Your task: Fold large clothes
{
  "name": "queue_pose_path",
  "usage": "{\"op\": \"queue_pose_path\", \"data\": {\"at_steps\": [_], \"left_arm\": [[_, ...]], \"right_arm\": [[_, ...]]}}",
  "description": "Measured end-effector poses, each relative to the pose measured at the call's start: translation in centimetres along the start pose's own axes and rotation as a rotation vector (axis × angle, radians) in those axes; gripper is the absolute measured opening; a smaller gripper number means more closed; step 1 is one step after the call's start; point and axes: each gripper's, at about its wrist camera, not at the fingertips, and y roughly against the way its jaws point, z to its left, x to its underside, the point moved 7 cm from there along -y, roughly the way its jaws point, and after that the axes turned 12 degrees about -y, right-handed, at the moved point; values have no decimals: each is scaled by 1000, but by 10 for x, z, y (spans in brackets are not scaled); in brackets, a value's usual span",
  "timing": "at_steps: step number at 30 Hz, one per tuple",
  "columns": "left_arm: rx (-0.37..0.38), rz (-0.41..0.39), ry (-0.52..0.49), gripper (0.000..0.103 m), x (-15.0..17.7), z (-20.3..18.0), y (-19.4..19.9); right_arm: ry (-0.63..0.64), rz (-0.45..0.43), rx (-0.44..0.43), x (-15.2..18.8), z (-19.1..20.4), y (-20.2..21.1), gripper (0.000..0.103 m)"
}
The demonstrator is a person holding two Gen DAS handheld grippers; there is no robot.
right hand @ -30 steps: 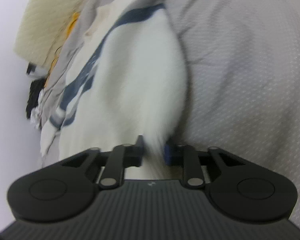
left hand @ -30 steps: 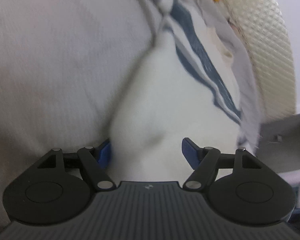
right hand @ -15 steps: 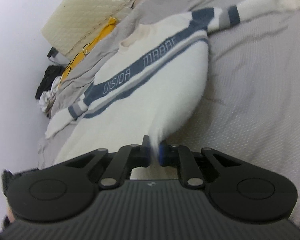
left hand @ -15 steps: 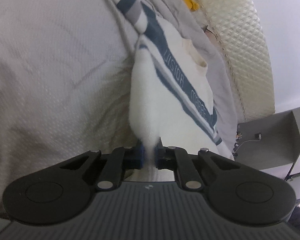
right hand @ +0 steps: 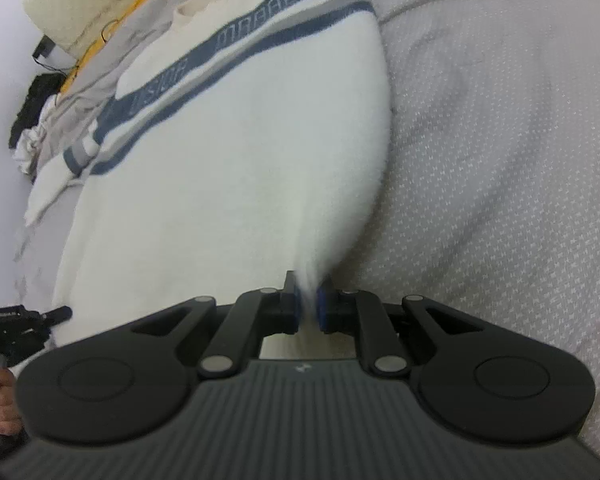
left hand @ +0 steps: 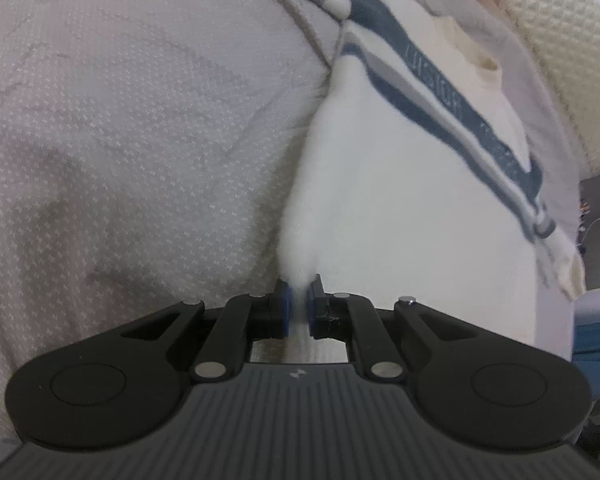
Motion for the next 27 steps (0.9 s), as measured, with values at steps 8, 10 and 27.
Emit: {"op": "queue_pose_path", "data": {"at_steps": [8,10,27], "left_arm": [[-46,-46,-117,50,-1,-13,13],[-50,-96,-150,57,-1,-20,28],[-75,-539,-483,65,-22,-152,106]], "right_arm": [[23,-47,11,-2,-1,15,23],[39,-78,29,-1,-1,22,33],[160,-629,-69,-43,14,125,64]]}}
